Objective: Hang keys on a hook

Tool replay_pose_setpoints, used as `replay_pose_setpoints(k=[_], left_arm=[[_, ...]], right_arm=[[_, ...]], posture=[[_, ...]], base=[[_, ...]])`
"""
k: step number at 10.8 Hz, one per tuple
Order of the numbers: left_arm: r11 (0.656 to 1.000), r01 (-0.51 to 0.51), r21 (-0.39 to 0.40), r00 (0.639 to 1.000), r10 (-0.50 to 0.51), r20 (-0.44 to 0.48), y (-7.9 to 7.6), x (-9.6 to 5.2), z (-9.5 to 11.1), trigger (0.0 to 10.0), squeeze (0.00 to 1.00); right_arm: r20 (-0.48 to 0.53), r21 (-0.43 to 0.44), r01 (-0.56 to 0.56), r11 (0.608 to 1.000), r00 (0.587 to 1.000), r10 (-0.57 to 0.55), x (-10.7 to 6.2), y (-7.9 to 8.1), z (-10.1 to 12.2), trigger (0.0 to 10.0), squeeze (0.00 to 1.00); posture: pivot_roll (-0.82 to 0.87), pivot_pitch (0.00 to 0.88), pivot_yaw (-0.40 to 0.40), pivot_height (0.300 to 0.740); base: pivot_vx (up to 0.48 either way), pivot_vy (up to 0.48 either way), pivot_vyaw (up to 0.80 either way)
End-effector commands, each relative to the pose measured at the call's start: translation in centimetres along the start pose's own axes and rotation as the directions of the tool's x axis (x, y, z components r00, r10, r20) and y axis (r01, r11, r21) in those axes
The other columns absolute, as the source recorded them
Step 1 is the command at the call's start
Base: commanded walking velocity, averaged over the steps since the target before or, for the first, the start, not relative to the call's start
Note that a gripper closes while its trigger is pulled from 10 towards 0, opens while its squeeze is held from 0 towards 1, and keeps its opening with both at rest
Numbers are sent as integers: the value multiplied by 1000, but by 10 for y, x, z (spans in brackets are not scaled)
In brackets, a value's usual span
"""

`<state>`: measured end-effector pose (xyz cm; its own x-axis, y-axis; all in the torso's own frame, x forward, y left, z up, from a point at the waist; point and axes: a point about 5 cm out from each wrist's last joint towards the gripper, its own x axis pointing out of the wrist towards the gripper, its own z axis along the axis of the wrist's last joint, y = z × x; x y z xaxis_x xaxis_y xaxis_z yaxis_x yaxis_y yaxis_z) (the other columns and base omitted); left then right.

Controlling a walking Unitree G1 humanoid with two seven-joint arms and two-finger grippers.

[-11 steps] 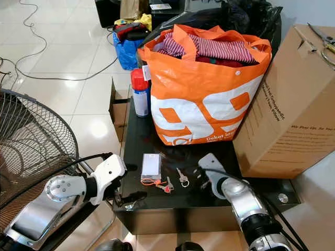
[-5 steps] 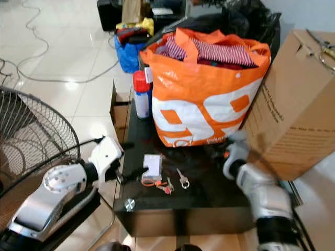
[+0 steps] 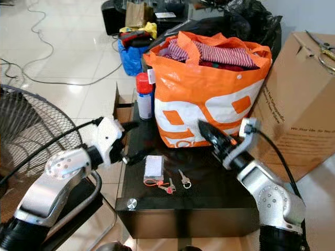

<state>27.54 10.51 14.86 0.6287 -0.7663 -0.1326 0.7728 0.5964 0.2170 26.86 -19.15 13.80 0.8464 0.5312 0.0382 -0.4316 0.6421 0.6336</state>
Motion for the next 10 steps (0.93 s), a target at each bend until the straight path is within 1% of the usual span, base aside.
replay_pose_setpoints(k=[1, 2, 3, 4, 5, 6, 7, 8, 9, 10], left_arm=[[1000, 20, -1, 999, -20, 28, 0, 3, 4, 10000, 82], [998, 63, -4, 996, -63, 61, -2, 13, 8, 10000, 1000], [997, 68, 48, 995, -72, 68, 1, 26, 10, 10000, 1000], [991, 63, 119, 995, -71, 71, 3, 35, 11, 10000, 1000], [977, 86, 196, 991, -104, 84, 2, 46, 13, 10000, 1000], [963, 117, 241, 983, -147, 109, -2, 56, 16, 10000, 39], [951, 143, 272, 975, -183, 128, -8, 62, 18, 10000, 0], [929, 164, 331, 968, -217, 129, -15, 68, 17, 10000, 0], [917, 164, 363, 967, -223, 126, -17, 70, 16, 10000, 0], [881, 89, 464, 968, -186, 166, -17, 77, 17, 8000, 0]], right_arm=[[17, 2, -31, 1000, 999, 31, 3, 9, 6, 0, 0], [33, 17, -75, 997, 997, 74, 6, 19, 9, 0, 0], [23, 19, -108, 994, 994, 108, 8, 29, 9, 0, 0], [2, 8, -114, 993, 994, 114, 9, 32, 8, 0, 0], [-1, 15, -118, 993, 993, 118, 10, 35, 9, 0, 0], [-13, -3, -128, 992, 992, 128, 10, 38, 12, 0, 0], [-14, 0, -134, 991, 991, 134, 10, 40, 13, 0, 0], [-13, 3, -146, 989, 989, 146, 10, 42, 15, 0, 0], [-12, 5, -151, 988, 988, 152, 10, 43, 15, 0, 0], [-1, 26, -198, 980, 980, 198, 10, 49, 20, 0, 0]], posture=[[-51, 0, 3, 740], [-51, 0, 0, 740], [-61, 0, -3, 740], [-65, 0, -2, 740], [-74, 0, -3, 740], [-83, 0, -3, 740], [-89, 0, -10, 740], [-91, 0, -14, 740], [-91, 0, -18, 740], [-92, 0, -25, 740]], base=[[0, 0, 0], [0, 0, 0], [0, 0, 0], [0, 0, 0], [0, 0, 0], [0, 0, 0], [0, 0, 0], [0, 0, 0], [0, 0, 0], [0, 0, 0]])
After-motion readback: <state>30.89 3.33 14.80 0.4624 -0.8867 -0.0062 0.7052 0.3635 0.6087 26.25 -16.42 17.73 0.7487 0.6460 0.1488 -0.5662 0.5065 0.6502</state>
